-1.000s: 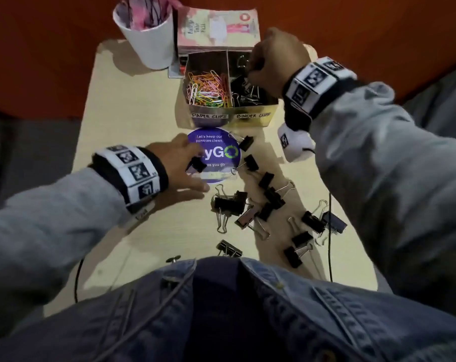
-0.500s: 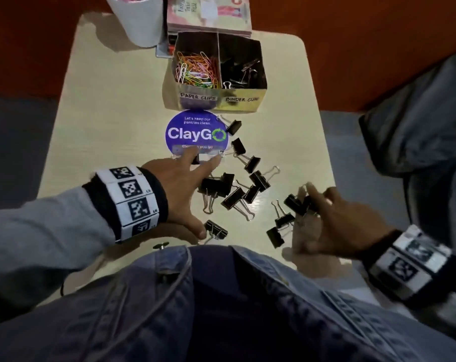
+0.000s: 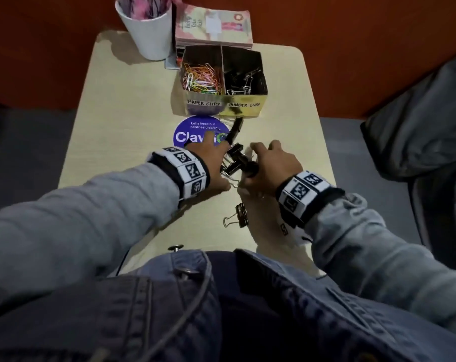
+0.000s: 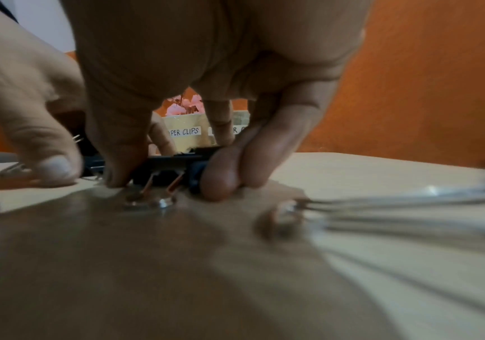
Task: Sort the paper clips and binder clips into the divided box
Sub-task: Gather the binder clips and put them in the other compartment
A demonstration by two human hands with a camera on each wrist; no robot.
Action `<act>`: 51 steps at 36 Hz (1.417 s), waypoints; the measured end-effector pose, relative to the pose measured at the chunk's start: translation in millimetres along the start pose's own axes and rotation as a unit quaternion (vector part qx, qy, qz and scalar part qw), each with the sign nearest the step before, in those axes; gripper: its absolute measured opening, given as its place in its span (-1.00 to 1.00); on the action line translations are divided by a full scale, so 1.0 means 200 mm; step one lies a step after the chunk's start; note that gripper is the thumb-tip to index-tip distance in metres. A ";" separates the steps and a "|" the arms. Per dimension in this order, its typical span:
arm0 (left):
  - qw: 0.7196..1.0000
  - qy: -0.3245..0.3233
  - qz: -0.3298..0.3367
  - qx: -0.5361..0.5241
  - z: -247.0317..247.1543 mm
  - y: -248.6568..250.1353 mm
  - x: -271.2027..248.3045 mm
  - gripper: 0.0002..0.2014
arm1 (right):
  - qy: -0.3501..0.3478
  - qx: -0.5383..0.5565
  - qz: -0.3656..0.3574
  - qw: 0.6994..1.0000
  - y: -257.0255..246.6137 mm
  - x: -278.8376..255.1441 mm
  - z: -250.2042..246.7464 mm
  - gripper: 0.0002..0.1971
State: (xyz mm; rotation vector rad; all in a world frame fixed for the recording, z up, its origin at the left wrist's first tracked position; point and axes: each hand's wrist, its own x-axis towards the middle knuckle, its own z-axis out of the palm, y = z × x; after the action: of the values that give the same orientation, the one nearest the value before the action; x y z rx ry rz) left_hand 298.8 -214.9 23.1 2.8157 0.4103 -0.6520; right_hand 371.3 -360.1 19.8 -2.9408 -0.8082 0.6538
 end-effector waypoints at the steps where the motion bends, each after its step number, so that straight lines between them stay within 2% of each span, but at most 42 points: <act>1: 1.000 0.001 0.000 -0.012 -0.02 -0.01 0.03 -0.18 | 0.001 0.001 -0.007 1.000 -0.02 0.03 -0.01 -0.26; 5: 0.999 -0.007 0.019 -0.040 -0.07 -0.04 0.11 -0.51 | -0.009 -0.002 -0.033 0.999 -0.07 0.11 -0.05 -0.41; 9: 0.998 -0.023 0.020 -0.053 -0.10 -0.06 0.16 -0.61 | -0.026 -0.008 -0.046 0.999 -0.09 0.15 -0.09 -0.48; 16: 0.997 -0.014 0.045 -0.062 -0.17 -0.08 0.23 -0.63 | -0.034 -0.058 -0.076 0.995 -0.10 0.17 -0.11 -0.41; 22: 0.990 -0.018 0.036 -0.133 -0.33 -0.12 0.27 -0.68 | -0.018 -0.022 -0.086 0.996 -0.04 0.20 -0.13 -0.63; 26: 0.974 0.028 0.037 -0.220 -0.55 -0.08 0.34 -0.69 | -0.026 0.008 -0.088 0.996 -0.01 0.20 -0.14 -0.81; 28: 0.974 0.064 0.042 -0.211 -0.66 -0.04 0.41 -0.68 | -0.030 0.012 -0.093 0.995 -0.01 0.20 -0.14 -0.80; 31: 0.985 0.080 0.041 -0.147 -0.77 0.02 0.52 -0.67 | -0.028 0.021 -0.096 0.995 -0.02 0.20 -0.14 -0.76; 35: 0.994 0.069 0.026 -0.080 -0.76 0.07 0.63 -0.57 | -0.025 0.056 -0.093 0.994 -0.02 0.19 -0.14 -0.86; 38: 0.991 0.075 0.022 -0.105 -0.72 0.09 0.67 -0.51 | -0.022 0.096 -0.085 0.992 0.00 0.19 -0.14 -0.89; 41: 0.973 0.050 0.035 -0.223 -0.69 0.08 0.67 -0.45 | -0.029 0.160 -0.070 0.984 0.00 0.19 -0.16 -0.90; 43: 0.951 0.047 0.049 -0.301 -0.69 0.06 0.64 -0.49 | -0.026 0.194 -0.068 0.978 0.00 0.20 -0.19 -0.88; 49: 0.911 0.120 0.077 -0.387 -0.71 -0.10 0.40 -0.58 | 0.040 0.266 -0.086 0.959 -0.02 0.27 -0.43 -0.85; 51: 0.894 0.136 0.067 -0.421 -0.66 -0.18 0.29 -0.61 | 0.085 0.261 -0.091 0.957 -0.04 0.32 -0.53 -0.84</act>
State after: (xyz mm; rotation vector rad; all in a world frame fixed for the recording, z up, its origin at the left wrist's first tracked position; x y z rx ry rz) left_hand 390.6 -132.4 107.3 2.0574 0.4084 -0.0046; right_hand 459.2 -312.5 93.4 -2.3758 -0.7398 0.4968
